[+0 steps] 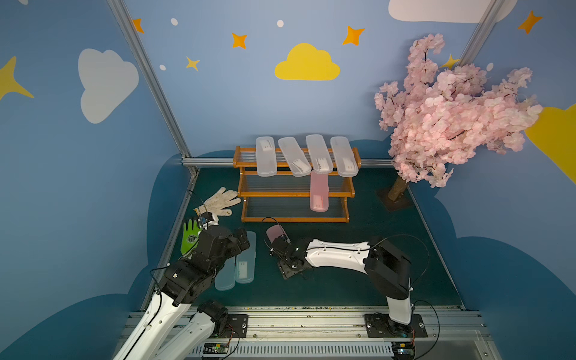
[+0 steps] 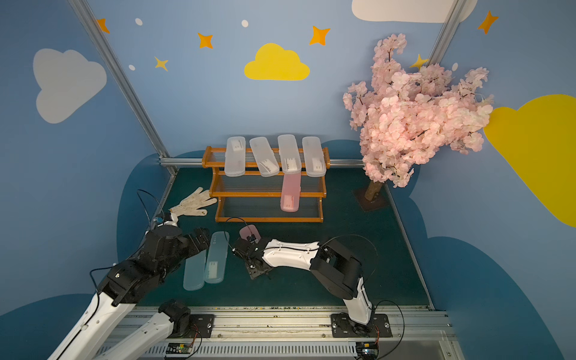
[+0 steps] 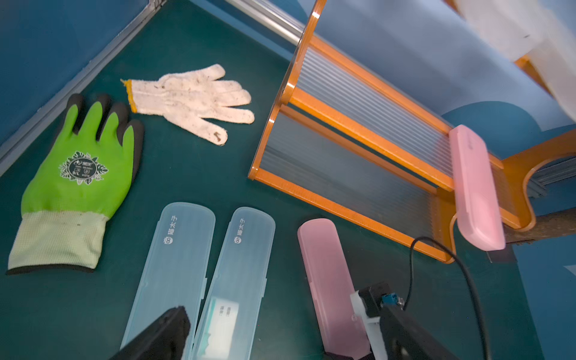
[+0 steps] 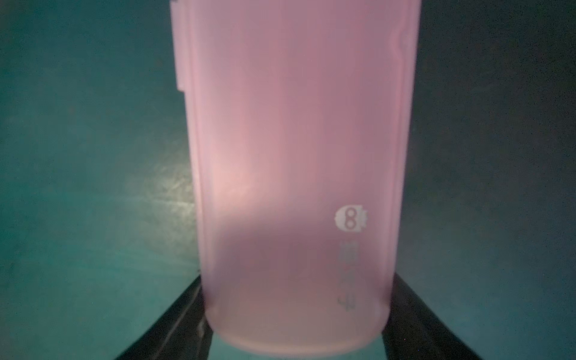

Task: Place the pencil cases on the shelf according to color
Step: Pick up the pencil case from the center of the board, then place the pencil case on the shelf.

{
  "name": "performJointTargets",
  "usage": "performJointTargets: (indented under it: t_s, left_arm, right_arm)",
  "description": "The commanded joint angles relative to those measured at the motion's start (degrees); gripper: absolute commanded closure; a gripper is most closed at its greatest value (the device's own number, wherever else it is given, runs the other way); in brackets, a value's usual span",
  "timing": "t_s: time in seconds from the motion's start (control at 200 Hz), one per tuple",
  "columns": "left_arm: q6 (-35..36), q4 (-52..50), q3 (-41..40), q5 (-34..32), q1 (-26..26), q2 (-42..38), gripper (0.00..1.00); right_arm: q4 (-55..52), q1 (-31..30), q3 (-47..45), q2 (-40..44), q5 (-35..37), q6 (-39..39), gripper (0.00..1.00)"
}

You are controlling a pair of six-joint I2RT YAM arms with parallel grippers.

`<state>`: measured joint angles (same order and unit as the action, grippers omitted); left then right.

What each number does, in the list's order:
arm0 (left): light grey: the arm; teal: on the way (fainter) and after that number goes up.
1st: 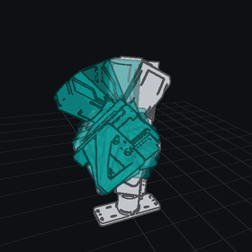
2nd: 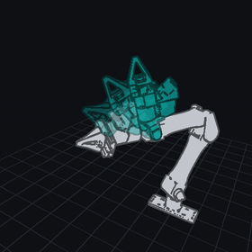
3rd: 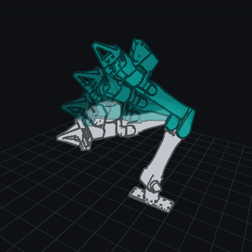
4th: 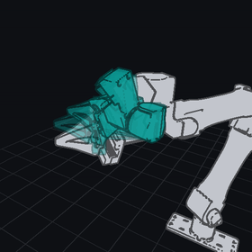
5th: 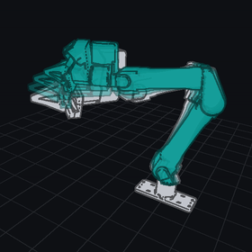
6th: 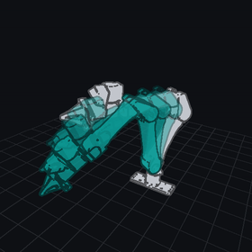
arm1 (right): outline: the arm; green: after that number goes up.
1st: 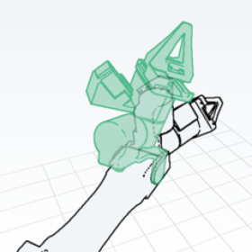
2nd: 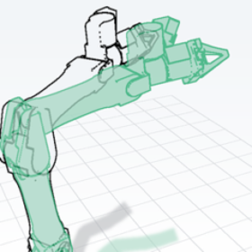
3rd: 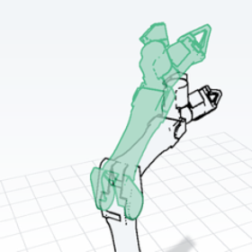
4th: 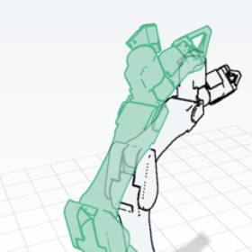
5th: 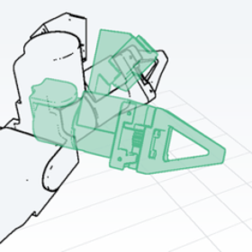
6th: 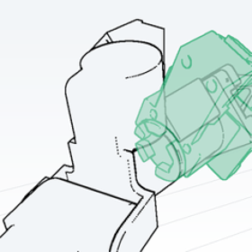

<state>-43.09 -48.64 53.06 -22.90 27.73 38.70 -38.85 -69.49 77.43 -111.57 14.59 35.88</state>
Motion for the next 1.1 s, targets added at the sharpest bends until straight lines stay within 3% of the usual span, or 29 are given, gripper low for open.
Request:
performJointTargets:
  t_s: [0.0,0.26,0.476,0.671,1.091]
  left_arm:
    - [3.4,-1.6,2.9,-1.1,-0.3,1.0,0.00]
    - [9.8,-1.7,10.4,-3.0,-3.2,7.3,0.00]
    - [14.5,1.7,13.7,9.2,-13.3,15.5,0.00]
    - [16.2,5.3,12.9,18.3,-19.1,20.8,0.00]
    - [17.5,10.6,0.9,22.1,-23.8,17.4,0.00]
  right_arm:
    - [-4.0,-1.1,-0.3,6.8,4.7,1.7,0.38]
    - [-11.8,-2.2,1.1,14.9,7.4,5.4,0.40]
    - [-12.8,-1.9,6.0,16.9,12.9,8.4,0.41]
    - [-12.5,1.3,15.7,11.3,12.6,6.7,0.41]
    - [-14.2,7.0,37.2,-6.4,9.3,7.6,0.41]
